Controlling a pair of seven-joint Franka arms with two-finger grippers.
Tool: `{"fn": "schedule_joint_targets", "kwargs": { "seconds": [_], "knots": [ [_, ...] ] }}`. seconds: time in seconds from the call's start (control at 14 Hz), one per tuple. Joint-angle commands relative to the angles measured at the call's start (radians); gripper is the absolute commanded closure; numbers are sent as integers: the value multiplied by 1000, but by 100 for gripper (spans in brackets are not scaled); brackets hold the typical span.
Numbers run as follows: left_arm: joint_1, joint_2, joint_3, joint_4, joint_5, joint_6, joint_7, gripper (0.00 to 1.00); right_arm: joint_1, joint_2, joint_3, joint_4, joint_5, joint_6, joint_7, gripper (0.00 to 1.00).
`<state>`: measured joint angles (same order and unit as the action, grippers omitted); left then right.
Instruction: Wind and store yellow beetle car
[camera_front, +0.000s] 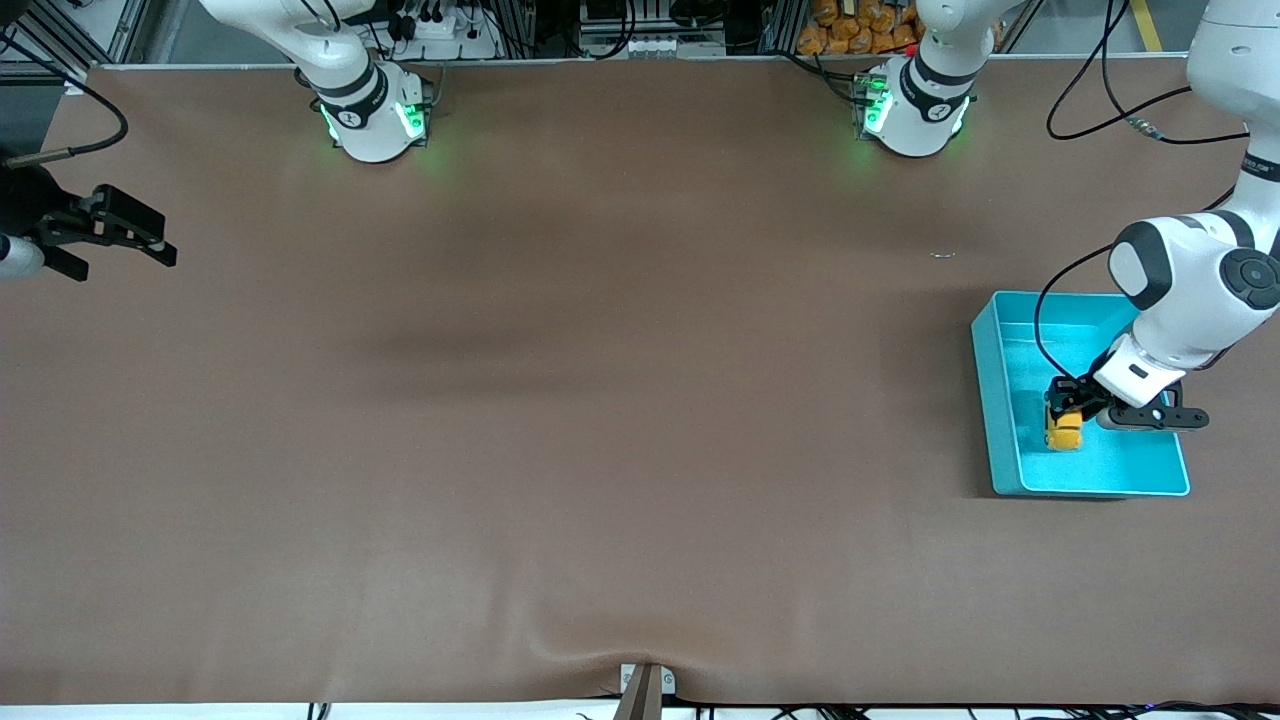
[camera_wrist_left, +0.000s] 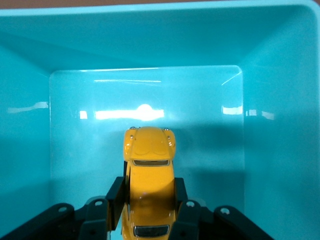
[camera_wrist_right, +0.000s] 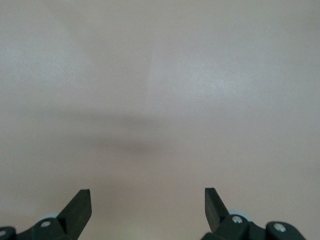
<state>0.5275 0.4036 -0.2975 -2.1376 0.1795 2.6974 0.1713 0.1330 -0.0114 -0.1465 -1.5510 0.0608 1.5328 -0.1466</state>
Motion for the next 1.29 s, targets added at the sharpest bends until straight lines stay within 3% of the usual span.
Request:
{"fn": "schedule_joint_targets", "kwargs": {
  "seconds": [0.0,0.64,1.22],
  "knots": [
    [16,-8,-9,-11,31,9,5,0,-23,-15,22,-14,-15,4,2,0],
    [9,-104,-17,1,26,-13,-7,0,-20,-13,22,-17,-13,4,1,0],
    [-96,-265,-11,90,-69,-358,-44,0,-23,-15,22,-20,-13,3,-2,0]
  ]
}}
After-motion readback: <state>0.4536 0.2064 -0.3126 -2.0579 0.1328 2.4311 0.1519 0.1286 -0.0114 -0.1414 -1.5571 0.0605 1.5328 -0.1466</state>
